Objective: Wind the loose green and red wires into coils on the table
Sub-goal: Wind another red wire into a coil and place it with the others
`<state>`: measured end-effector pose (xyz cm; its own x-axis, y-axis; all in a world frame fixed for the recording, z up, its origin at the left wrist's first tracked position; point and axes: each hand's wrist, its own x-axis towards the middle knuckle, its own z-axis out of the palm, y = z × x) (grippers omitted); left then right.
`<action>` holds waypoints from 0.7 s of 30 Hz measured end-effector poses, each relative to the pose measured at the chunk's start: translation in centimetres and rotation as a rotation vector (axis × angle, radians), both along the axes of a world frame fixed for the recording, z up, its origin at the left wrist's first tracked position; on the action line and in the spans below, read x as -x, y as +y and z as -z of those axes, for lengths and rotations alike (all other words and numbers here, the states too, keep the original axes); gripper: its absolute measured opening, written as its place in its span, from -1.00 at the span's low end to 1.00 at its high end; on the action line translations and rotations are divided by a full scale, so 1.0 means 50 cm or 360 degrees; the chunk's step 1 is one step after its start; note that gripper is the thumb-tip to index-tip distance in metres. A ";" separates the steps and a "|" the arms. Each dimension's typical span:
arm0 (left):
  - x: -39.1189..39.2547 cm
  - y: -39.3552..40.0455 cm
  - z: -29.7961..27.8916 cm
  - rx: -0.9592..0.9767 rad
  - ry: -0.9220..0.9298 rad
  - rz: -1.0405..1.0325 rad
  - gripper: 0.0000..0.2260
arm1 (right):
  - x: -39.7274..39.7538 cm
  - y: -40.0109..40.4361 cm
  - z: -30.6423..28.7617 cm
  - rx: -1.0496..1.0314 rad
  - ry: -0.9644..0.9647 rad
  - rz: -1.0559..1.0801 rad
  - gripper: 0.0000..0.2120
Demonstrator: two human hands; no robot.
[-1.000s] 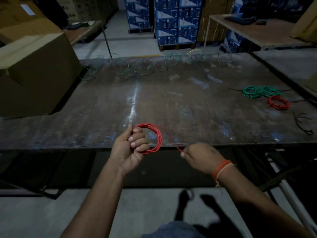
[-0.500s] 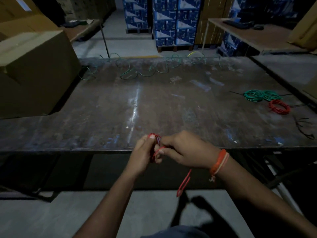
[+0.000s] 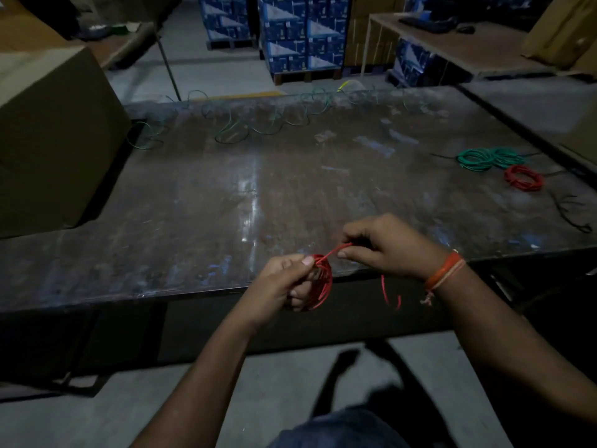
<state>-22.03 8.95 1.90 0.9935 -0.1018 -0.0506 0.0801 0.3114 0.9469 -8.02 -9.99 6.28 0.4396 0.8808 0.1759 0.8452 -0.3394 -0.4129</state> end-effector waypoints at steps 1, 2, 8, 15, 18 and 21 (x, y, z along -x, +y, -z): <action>-0.011 -0.001 0.002 0.0079 0.0030 0.0000 -0.76 | -0.012 -0.015 0.012 0.0028 -0.0006 0.0047 -0.78; -0.024 -0.002 0.004 0.0192 0.0061 -0.0011 -0.76 | -0.029 -0.032 0.024 0.0068 -0.0015 0.0101 -0.80; -0.146 -0.030 -0.003 0.1210 0.0080 -0.0010 -0.70 | -0.157 -0.134 0.084 0.0091 0.0140 0.0323 -0.86; -0.352 -0.170 -0.038 0.0984 0.0021 -0.0880 -0.75 | -0.225 -0.226 0.100 0.0672 0.0684 -0.0022 -0.84; -0.414 -0.262 -0.037 0.0128 -0.0067 -0.0990 -0.65 | -0.238 -0.266 0.061 0.0537 0.1455 -0.0364 -0.80; -0.450 -0.355 -0.030 -0.0205 -0.0058 -0.0815 -0.70 | -0.276 -0.290 0.038 0.0357 0.1918 -0.0517 -0.79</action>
<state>0.45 -8.79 3.41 0.9158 0.4017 0.0046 -0.0851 0.1828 0.9795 5.80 -24.50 4.38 -0.0247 0.9364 -0.3501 0.0321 -0.3493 -0.9365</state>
